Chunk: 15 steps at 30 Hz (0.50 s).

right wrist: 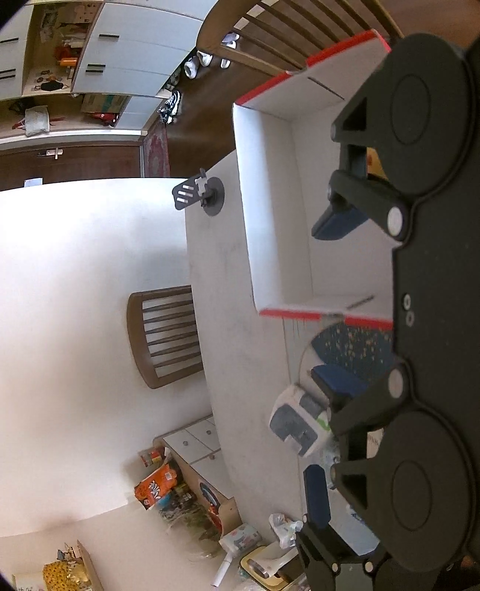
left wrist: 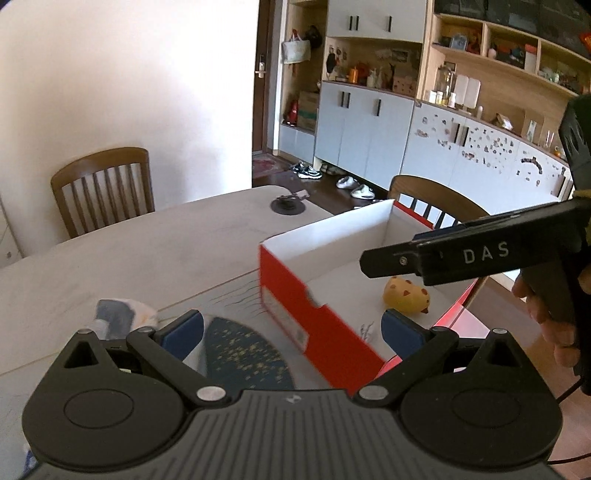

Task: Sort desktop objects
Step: 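Withdraw both tools from the box back toward the cluttered table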

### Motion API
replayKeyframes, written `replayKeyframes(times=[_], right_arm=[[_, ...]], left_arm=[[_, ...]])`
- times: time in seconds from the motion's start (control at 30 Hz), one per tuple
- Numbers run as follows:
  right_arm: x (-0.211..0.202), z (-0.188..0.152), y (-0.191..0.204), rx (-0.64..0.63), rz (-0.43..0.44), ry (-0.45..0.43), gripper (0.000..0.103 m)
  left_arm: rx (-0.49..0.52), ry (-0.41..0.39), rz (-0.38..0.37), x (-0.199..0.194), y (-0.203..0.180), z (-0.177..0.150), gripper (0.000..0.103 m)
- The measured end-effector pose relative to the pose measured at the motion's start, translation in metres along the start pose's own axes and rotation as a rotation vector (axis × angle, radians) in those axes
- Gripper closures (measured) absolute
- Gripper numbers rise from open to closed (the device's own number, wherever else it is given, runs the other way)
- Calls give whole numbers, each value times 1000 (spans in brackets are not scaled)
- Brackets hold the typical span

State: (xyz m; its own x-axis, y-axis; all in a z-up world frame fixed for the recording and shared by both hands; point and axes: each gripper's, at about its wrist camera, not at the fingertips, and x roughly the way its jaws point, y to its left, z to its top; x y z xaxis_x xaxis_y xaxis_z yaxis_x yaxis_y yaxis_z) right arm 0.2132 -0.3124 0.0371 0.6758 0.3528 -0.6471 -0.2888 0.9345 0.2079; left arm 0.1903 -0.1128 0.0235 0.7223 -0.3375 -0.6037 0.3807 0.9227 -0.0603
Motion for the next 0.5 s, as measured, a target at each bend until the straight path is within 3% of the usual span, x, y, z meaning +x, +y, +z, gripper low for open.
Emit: replayKeyframes(times=[0.5], right_arm=[[0,-27,81,-29,-13,-29,28]], left_arm=[[-64,-27,29,-53,65,-40,0]])
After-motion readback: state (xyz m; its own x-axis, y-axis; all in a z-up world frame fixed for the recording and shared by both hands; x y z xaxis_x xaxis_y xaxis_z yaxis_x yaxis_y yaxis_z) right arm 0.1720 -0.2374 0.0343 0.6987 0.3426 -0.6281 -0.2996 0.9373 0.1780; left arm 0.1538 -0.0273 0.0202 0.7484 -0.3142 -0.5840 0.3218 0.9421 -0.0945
